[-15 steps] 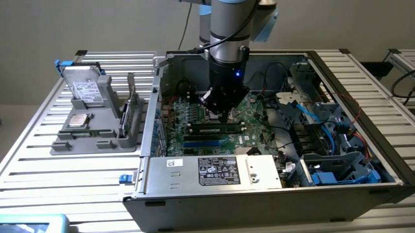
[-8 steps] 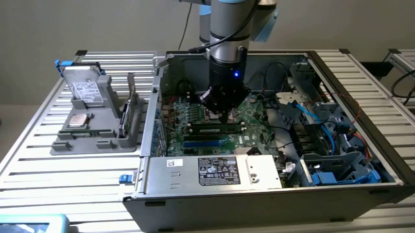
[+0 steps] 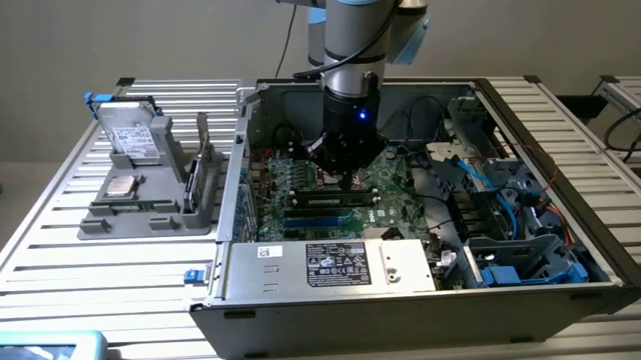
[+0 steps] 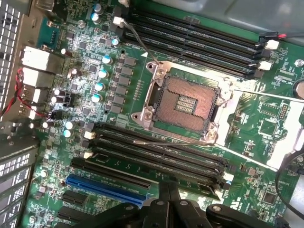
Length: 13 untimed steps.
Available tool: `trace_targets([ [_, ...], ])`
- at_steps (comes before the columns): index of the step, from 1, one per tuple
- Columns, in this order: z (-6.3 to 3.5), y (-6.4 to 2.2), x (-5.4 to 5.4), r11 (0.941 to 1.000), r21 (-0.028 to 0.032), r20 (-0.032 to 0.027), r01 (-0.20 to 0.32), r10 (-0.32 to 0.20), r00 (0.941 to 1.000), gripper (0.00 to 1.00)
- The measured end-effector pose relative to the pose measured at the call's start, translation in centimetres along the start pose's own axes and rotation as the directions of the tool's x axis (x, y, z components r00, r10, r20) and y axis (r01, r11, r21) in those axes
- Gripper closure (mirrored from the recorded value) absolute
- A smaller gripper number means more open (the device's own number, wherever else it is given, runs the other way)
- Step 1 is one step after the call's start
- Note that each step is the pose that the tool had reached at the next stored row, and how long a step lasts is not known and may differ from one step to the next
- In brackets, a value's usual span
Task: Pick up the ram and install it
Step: 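Press down the ram until it locks into place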
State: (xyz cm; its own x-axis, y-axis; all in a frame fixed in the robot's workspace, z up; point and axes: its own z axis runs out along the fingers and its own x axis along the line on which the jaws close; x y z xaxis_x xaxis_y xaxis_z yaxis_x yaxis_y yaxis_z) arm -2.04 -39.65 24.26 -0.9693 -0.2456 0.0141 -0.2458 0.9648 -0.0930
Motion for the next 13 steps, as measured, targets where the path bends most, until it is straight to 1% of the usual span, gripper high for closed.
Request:
trace_targets([
  [3,0.0,0.0,-0.01,0.9993,-0.0003,-0.003,-0.036,0.036,0.9993,0.89],
  [7,0.0,0.0,-0.01,0.9969,-0.0005,-0.007,-0.079,0.079,0.9968,0.89],
  [13,0.0,0.0,-0.01,0.9964,-0.0006,-0.0074,-0.085,0.085,0.9964,0.89],
])
